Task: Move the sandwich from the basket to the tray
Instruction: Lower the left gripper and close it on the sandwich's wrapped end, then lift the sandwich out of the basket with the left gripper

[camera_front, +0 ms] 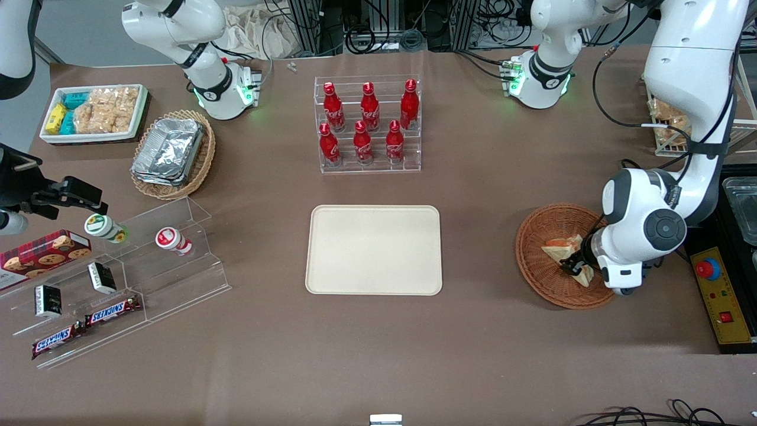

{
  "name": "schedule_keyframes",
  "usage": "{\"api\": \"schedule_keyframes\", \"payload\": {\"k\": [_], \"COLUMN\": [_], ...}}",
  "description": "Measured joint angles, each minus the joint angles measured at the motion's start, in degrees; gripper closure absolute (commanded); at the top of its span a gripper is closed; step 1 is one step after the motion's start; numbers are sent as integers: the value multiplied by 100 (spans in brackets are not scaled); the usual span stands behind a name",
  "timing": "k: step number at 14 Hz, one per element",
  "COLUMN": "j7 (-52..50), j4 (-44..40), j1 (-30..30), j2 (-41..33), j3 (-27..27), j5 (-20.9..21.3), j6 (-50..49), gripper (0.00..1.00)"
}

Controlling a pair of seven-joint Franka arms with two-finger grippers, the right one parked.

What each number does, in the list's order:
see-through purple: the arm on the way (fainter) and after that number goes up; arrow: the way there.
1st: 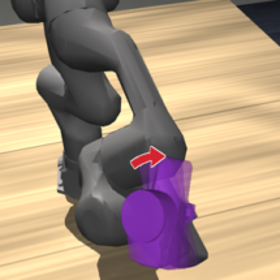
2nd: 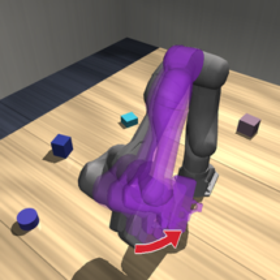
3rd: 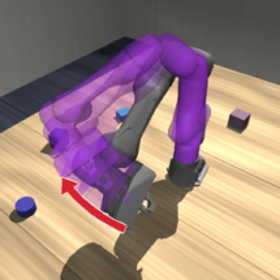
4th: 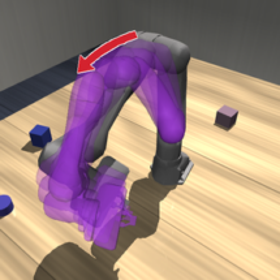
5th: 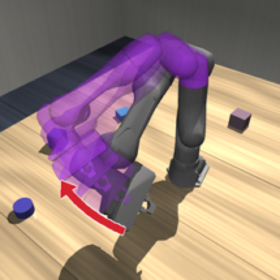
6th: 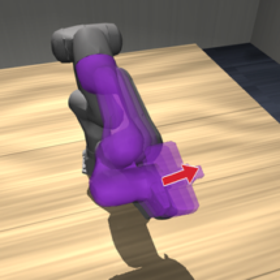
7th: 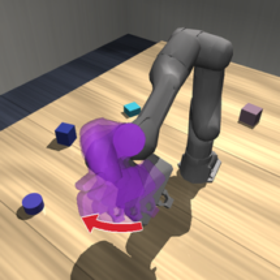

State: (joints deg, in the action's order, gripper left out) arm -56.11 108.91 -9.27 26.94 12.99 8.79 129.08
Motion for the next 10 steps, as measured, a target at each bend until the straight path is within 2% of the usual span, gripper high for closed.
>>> {"api": "schedule_keyframes", "payload": {"k": [6, 10], "j7": [-41, 17], "j4": [-37, -668], "j1": [60, 63], "j2": [-8, -210], "j3": [16, 21], "j5": [2, 5], "j6": [-111, -1385], "gripper": [100, 100]}}
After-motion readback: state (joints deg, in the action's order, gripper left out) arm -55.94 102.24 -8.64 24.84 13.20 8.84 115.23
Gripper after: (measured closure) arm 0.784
